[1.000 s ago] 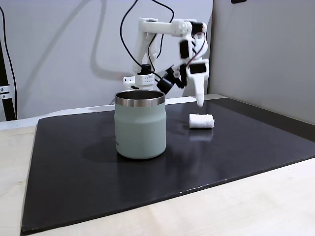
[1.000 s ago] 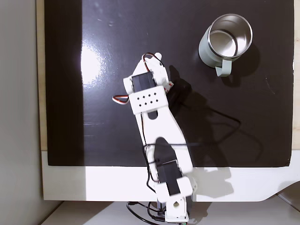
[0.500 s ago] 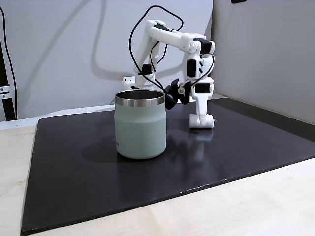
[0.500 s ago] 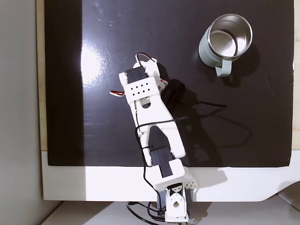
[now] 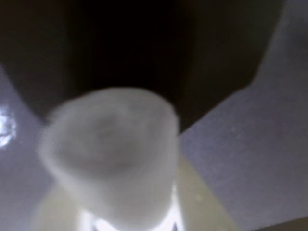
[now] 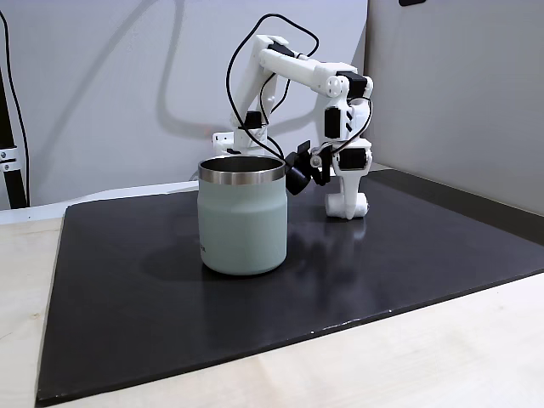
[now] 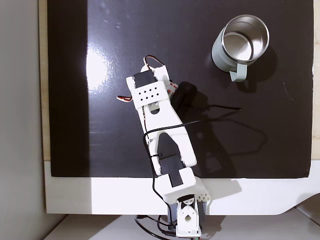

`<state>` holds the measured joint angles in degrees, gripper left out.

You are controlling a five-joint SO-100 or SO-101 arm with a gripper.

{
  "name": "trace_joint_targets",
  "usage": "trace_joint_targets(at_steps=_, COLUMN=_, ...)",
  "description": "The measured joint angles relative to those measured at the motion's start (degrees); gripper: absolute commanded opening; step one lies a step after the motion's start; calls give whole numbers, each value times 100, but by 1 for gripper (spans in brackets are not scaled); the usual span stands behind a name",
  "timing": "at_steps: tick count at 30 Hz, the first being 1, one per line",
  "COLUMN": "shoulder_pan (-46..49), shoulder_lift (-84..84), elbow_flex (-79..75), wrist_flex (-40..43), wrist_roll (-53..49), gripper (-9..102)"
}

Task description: Grasp a gauze and put it in the cup.

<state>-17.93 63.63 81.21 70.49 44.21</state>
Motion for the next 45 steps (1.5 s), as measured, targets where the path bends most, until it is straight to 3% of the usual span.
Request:
trace_joint_targets(at_steps=11, shoulder_pan=-18, shoulder_lift=255, elbow_flex=-44, wrist_flex=229, wrist_roll=-53, gripper=2)
trace_joint_targets(at_steps=25, shoulder_pan=369, shoulder_lift=1274, elbow_flex=-1494, wrist_flex=2092, wrist_roll=-308, gripper=1)
trace_joint_targets(at_steps=35, shoulder_pan=1494, shoulder_lift=1978, elbow_flex=-2039, wrist_flex=2496, wrist_roll=-686, gripper=0)
trace_joint_targets(at_steps=45, shoulder_pan=2874, shoulder_lift=1389, elbow_flex=-3542, wrist_flex=2602, wrist_roll=-1187, gripper=0)
